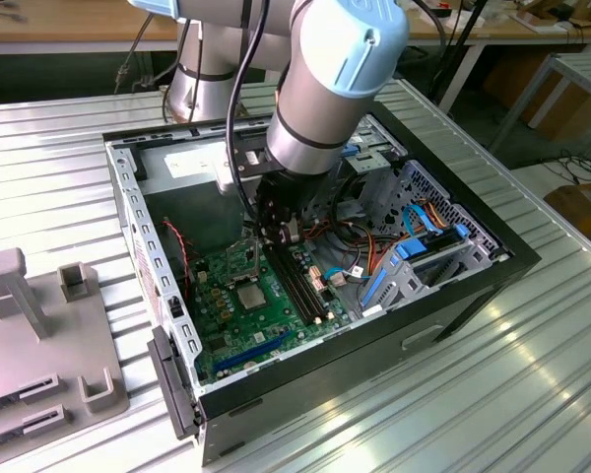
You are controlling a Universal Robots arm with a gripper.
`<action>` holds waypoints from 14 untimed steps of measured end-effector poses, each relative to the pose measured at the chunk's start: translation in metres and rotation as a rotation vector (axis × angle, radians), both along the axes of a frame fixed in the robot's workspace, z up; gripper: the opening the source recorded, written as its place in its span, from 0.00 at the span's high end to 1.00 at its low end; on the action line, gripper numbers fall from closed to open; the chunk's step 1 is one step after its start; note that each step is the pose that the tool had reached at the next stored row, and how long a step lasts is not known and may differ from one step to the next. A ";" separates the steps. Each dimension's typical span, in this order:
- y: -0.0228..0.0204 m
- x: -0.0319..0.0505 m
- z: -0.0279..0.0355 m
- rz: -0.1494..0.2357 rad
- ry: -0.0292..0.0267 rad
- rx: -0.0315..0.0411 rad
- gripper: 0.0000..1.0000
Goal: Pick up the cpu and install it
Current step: 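Place the cpu into insertion slot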
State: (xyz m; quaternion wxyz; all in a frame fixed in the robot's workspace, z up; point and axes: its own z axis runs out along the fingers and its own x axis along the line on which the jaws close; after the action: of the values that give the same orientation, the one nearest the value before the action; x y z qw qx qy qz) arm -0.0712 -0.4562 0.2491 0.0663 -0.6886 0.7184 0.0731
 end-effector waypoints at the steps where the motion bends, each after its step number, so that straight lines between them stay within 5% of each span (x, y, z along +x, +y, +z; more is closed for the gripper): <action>1: 0.0000 -0.0001 0.0005 0.000 -0.0001 -0.0005 0.89; 14: 0.0001 -0.0015 0.0061 0.000 0.0001 -0.0193 0.89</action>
State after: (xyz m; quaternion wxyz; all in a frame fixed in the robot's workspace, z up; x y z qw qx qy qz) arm -0.0726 -0.4562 0.2553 0.0597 -0.6892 0.7191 0.0662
